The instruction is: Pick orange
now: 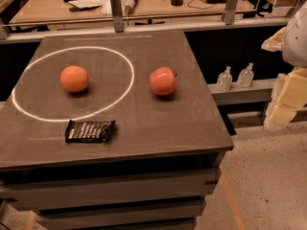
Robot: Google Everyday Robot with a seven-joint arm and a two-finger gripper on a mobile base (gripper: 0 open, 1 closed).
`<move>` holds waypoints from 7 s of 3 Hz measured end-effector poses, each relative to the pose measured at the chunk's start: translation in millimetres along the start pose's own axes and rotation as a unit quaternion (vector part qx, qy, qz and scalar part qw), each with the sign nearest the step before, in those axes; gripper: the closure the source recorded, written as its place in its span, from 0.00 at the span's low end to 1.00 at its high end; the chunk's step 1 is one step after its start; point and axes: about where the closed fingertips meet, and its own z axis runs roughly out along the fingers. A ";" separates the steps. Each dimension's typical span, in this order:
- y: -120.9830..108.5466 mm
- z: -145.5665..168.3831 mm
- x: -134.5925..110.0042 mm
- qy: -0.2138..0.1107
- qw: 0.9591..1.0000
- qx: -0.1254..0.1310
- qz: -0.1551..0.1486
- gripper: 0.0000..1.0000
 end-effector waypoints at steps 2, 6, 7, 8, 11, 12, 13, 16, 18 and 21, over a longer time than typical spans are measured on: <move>-20.1 6.0 -24.8 -0.035 0.999 0.011 -0.008 0.00; -109.3 77.3 -226.8 -0.218 0.976 -0.002 -0.021 0.00; -119.2 96.8 -257.2 -0.234 0.972 -0.015 -0.012 0.00; -124.2 110.3 -280.3 -0.240 0.971 -0.019 -0.002 0.00; -78.4 144.4 -377.4 -0.268 0.962 -0.047 -0.038 0.00; -78.4 144.4 -377.4 -0.268 0.962 -0.047 -0.039 0.00; -79.4 155.3 -385.6 -0.291 0.955 -0.051 -0.035 0.00; -77.8 200.7 -439.4 -0.349 0.934 -0.072 -0.039 0.00; -57.3 212.5 -451.5 -0.321 0.939 -0.117 -0.041 0.03; -38.8 227.7 -452.9 -0.286 0.941 -0.173 -0.046 0.80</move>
Offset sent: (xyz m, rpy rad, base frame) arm 0.0831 0.0602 0.0125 0.1808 -0.1187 0.0899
